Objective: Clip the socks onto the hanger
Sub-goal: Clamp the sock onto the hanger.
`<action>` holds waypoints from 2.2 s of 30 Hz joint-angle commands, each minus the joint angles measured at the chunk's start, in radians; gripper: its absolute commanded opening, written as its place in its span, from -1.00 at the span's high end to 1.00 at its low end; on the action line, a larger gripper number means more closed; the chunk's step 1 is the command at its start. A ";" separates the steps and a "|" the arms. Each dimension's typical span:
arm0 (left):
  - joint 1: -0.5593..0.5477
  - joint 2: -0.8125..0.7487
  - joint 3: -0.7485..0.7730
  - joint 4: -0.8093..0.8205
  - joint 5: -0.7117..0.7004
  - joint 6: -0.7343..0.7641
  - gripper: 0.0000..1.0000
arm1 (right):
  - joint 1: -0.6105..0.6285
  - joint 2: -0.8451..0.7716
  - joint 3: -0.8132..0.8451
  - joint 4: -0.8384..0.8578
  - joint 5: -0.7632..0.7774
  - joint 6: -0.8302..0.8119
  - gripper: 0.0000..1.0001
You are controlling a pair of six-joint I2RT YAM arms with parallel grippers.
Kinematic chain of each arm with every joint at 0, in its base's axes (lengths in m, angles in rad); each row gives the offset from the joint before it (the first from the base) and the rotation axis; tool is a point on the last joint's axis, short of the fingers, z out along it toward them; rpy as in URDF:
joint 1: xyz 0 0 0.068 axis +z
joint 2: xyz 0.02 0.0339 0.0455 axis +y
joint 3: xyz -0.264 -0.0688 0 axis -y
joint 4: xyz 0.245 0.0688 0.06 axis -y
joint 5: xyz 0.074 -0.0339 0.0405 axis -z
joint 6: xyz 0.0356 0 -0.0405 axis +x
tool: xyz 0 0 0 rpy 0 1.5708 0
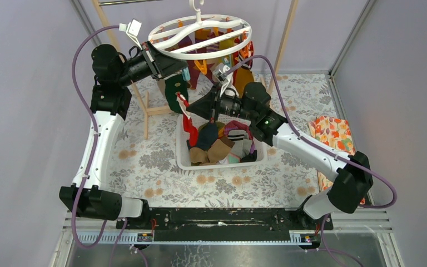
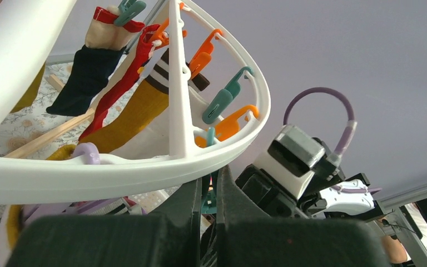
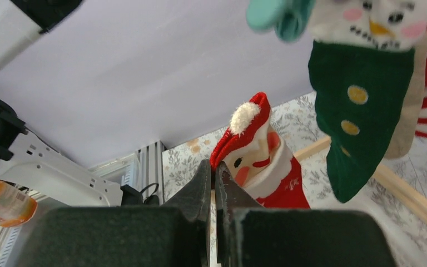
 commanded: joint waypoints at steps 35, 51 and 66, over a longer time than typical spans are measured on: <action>-0.003 -0.022 -0.013 0.125 0.166 -0.064 1.00 | -0.145 0.133 0.252 0.206 -0.260 0.224 1.00; -0.002 -0.015 -0.003 0.131 0.174 -0.074 1.00 | -0.167 0.127 0.217 0.330 -0.272 0.316 1.00; -0.002 -0.011 0.003 0.130 0.170 -0.077 1.00 | -0.169 0.145 0.251 0.329 -0.391 0.359 1.00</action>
